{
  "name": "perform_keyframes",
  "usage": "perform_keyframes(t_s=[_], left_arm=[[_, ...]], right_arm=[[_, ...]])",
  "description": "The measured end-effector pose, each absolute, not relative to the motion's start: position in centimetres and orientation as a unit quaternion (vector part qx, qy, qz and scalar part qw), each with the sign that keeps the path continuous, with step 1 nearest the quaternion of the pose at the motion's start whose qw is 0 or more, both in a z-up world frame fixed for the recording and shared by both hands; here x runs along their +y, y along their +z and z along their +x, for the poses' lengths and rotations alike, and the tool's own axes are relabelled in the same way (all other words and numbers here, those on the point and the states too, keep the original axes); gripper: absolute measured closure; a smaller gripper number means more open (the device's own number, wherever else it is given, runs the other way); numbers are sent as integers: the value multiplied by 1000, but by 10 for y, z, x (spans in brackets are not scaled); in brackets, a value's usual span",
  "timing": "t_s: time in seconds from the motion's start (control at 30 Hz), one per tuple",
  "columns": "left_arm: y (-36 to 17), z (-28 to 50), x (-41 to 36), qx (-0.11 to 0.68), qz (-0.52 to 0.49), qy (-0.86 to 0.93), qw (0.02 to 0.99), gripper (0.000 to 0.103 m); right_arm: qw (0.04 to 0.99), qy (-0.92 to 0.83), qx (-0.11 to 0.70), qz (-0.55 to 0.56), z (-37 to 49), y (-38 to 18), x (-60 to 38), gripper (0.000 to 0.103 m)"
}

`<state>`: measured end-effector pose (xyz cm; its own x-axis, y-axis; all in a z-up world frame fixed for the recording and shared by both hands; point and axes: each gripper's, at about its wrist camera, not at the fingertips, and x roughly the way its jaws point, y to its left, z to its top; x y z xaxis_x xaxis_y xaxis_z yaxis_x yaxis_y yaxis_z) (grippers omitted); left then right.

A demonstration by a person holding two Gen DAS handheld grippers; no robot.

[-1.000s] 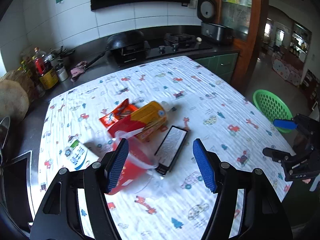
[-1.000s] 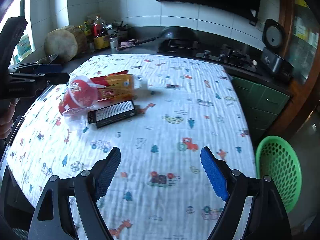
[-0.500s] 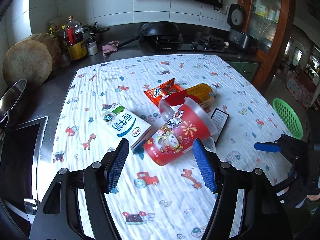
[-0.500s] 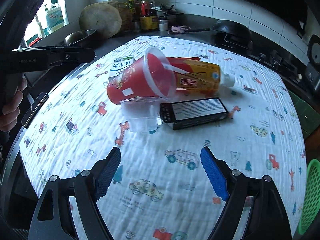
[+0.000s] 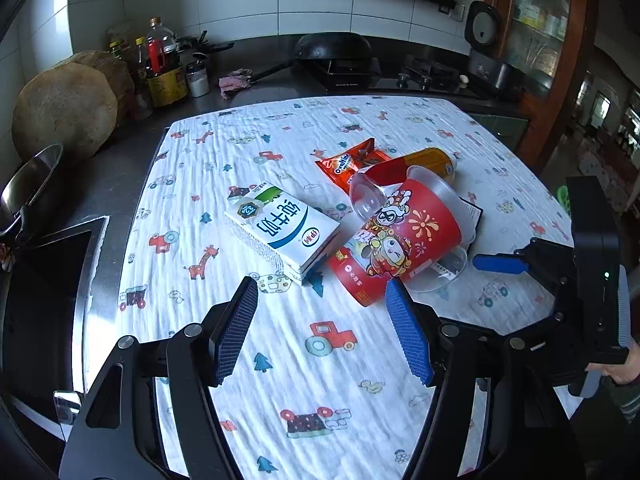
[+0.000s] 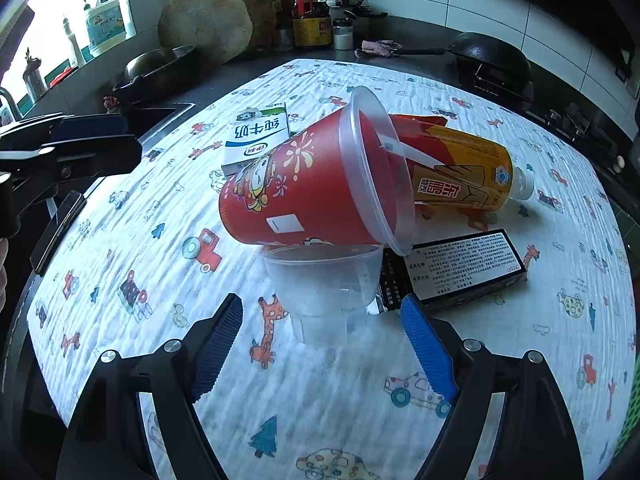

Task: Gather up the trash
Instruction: 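Grasp the clear plastic lid with the right gripper while the left gripper grasps the red cup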

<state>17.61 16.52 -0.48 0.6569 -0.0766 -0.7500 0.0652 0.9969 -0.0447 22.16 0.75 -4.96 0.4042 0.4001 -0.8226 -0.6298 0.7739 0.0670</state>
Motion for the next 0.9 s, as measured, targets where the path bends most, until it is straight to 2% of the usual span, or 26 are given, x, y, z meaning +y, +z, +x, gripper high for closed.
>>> perform_keyframes(t_s=[0.2,0.37,0.6,0.9], left_arm=[[-7,181,165,419,-2,-47,907,37],[-12,184,161,426,13,-54,903,36],[-20,193,144,428,54,-83,899,25],[-23,205,102,404,170,-139,888,18]], right_arm=[[825,307,458,-123,236,-56,15,28],[821,310,464,-122,238,-61,18,44],[820,320,462,-112,223,-57,0,46],[827,317,452,-101,193,-38,-46,46]])
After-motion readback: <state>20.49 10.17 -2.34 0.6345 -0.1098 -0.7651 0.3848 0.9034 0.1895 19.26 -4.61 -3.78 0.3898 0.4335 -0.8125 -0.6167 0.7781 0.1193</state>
